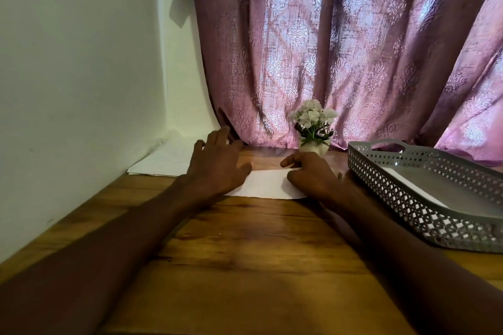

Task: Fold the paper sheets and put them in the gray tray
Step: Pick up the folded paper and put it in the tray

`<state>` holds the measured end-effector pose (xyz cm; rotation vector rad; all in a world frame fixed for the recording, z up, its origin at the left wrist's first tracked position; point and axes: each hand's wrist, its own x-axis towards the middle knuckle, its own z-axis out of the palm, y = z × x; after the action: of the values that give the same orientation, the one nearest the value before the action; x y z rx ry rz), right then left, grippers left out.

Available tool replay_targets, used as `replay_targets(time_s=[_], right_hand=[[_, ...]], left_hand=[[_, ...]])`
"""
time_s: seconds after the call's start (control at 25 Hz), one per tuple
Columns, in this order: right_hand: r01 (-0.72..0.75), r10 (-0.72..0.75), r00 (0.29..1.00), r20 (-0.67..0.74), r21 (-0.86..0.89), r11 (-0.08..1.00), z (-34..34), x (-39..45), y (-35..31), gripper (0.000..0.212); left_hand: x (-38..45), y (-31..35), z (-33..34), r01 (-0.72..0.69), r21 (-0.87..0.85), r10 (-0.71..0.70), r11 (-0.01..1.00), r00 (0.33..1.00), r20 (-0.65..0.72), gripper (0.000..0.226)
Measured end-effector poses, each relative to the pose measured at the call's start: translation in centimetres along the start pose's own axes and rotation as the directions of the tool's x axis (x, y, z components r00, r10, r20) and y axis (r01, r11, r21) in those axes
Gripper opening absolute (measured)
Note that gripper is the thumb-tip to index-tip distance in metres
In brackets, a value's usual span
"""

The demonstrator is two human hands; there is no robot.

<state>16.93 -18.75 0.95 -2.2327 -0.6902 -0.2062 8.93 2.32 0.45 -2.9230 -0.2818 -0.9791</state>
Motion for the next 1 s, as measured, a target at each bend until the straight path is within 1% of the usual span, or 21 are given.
replay_targets(time_s=[0.04, 0.08, 0.12, 0.16, 0.2, 0.24, 0.28, 0.32, 0.36, 0.4, 0.44, 0.48, 0.56, 0.6, 0.68, 0.76, 0.92, 1.0], right_hand=[[0.031, -0.030, 0.999, 0.018, -0.062, 0.998, 0.0, 0.0, -0.1, 0.041], [0.052, -0.049, 0.998, 0.035, -0.093, 0.994, 0.1, -0.1, -0.3, 0.042], [0.068, -0.063, 0.997, 0.050, -0.114, 0.991, 0.3, -0.3, -0.3, 0.042], [0.081, -0.073, 0.995, 0.067, -0.129, 0.988, 0.5, -0.5, -0.5, 0.041], [0.098, -0.085, 0.993, 0.085, -0.159, 0.983, 0.7, -0.7, -0.5, 0.041], [0.127, -0.109, 0.990, 0.094, -0.212, 0.969, 0.9, -0.7, -0.6, 0.041], [0.167, -0.150, 0.985, 0.083, -0.281, 0.945, 1.2, -0.8, -0.7, 0.041], [0.204, -0.199, 0.979, 0.050, -0.326, 0.923, 1.6, -0.8, -0.8, 0.041], [0.233, -0.239, 0.971, 0.019, -0.314, 0.921, 2.1, -0.9, -1.0, 0.041], [0.246, -0.250, 0.968, 0.017, -0.257, 0.934, 2.6, -1.1, -1.3, 0.042], [0.241, -0.236, 0.970, 0.051, -0.193, 0.951, 3.2, -1.2, -1.5, 0.042], [0.218, -0.198, 0.972, 0.125, -0.168, 0.961, 3.9, -1.4, -1.5, 0.044], [0.201, -0.119, 0.951, 0.284, -0.280, 0.939, 4.7, -1.5, -1.5, 0.056], [0.202, -0.088, 0.943, 0.320, -0.343, 0.917, 4.8, -1.5, -1.4, 0.061], [0.189, -0.042, 0.939, 0.341, -0.411, 0.892, 4.5, -1.3, -1.3, 0.069], [0.173, -0.007, 0.935, 0.355, -0.439, 0.882, 4.1, -1.2, -1.1, 0.071], [0.188, 0.038, 0.920, 0.389, -0.525, 0.830, 4.0, -0.8, -0.7, 0.062], [0.181, 0.052, 0.922, 0.384, -0.545, 0.819, 3.9, -0.6, -0.5, 0.061]], left_hand=[[0.0, 0.3, 0.0, -0.019, -0.001, 0.019, 1.000, 1.000, -0.020, 0.063], [0.0, 0.6, 0.2, -0.037, -0.027, 0.037, 0.999, 0.999, -0.009, 0.063], [-0.1, 1.0, 0.5, -0.042, -0.081, 0.046, 0.996, 0.998, 0.042, 0.065], [-0.3, 1.5, 0.9, -0.029, -0.144, 0.048, 0.989, 0.990, 0.133, 0.067], [-0.5, 2.0, 1.4, -0.009, -0.184, 0.056, 0.983, 0.967, 0.249, 0.070], [-0.8, 2.5, 1.8, 0.003, -0.188, 0.066, 0.982, 0.930, 0.362, 0.072], [-1.0, 2.8, 2.1, 0.003, -0.173, 0.075, 0.985, 0.894, 0.442, 0.073], [-1.1, 3.0, 2.2, -0.003, -0.160, 0.081, 0.987, 0.873, 0.481, 0.073], [-1.2, 3.1, 2.2, -0.007, -0.152, 0.082, 0.988, 0.865, 0.496, 0.072], [-1.3, 3.1, 2.0, -0.010, -0.145, 0.082, 0.989, 0.863, 0.499, 0.071], [-1.3, 3.1, 1.8, -0.020, -0.136, 0.086, 0.990, 0.862, 0.499, 0.069], [-1.3, 3.1, 1.6, -0.032, -0.124, 0.091, 0.992, 0.859, 0.503, 0.068], [-1.4, 3.1, 1.3, -0.047, -0.108, 0.097, 0.993, 0.847, 0.523, 0.068], [-1.5, 3.1, 1.1, -0.042, -0.105, 0.092, 0.994, 0.842, 0.532, 0.069], [-1.6, 3.2, 1.0, -0.013, -0.105, 0.067, 0.994, 0.845, 0.531, 0.069], [-1.6, 3.2, 0.8, 0.004, -0.113, 0.058, 0.994, 0.844, 0.534, 0.068], [-2.4, 1.1, 0.4, -0.044, -0.161, 0.124, 0.986, 0.840, 0.529, 0.058], [-3.1, -0.1, 0.0, -0.067, -0.150, 0.138, 0.986, 0.830, 0.540, 0.054]])
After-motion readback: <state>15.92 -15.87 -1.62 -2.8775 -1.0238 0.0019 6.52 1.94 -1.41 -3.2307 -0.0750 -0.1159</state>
